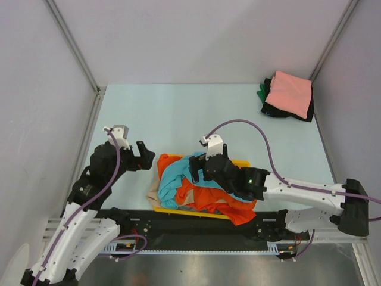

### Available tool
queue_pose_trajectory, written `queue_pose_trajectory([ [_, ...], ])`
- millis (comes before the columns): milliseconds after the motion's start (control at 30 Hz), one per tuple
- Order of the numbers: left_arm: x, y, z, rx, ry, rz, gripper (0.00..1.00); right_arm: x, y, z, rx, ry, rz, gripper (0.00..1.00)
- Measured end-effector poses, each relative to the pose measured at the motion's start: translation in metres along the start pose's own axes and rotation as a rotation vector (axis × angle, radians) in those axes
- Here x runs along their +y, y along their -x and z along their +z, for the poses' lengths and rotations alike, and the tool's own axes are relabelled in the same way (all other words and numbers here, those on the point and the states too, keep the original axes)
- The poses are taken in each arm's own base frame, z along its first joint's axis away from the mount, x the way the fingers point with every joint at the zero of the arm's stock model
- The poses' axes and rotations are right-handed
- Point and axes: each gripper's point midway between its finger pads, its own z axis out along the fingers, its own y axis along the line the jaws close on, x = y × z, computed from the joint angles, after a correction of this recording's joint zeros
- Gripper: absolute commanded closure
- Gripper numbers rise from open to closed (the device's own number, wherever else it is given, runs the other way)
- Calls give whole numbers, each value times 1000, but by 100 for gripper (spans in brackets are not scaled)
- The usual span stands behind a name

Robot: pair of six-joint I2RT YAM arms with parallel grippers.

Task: Fold and stack the t-shirts
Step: Grab the tshirt from the pile, then move the tshirt to the center of the board

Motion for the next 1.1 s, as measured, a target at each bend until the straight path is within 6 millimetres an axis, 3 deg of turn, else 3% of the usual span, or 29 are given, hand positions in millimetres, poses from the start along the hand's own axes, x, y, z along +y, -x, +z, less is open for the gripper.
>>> queue_pose_trajectory([
  [167,-1,2,-3,-16,-5,-1,0,-7,-28,17,99,-50,-5,3],
  [267,-1,4,-4,-24,-8,-2,0,-11,-49,28,167,-73,-6,9],
  [367,-1,2,-2,-13,-4,-1,0,-12,-64,35,220,-79,-2,20],
  [400,0,1,-1,-8,-3,-1,0,-12,-68,37,233,-79,-2,38],
  [500,0,0,1,2,1,0,0,-9,-70,41,253,-72,-2,78],
  [600,0,0,1,3,1,0,0,-4,-58,41,240,-63,-13,96],
  [700,0,0,1,3,2,-1,0,6,-26,40,196,-49,-32,100],
  [767,0,-1,2,6,3,0,0,14,9,40,131,-38,-43,100],
  [933,1,-2,3,11,5,0,0,28,121,27,-72,-2,-56,100],
  [1033,1,-1,3,10,8,-1,0,15,199,15,-219,-28,-46,100],
  [1100,1,0,2,5,9,-1,0,-8,251,2,-328,-70,-36,100],
])
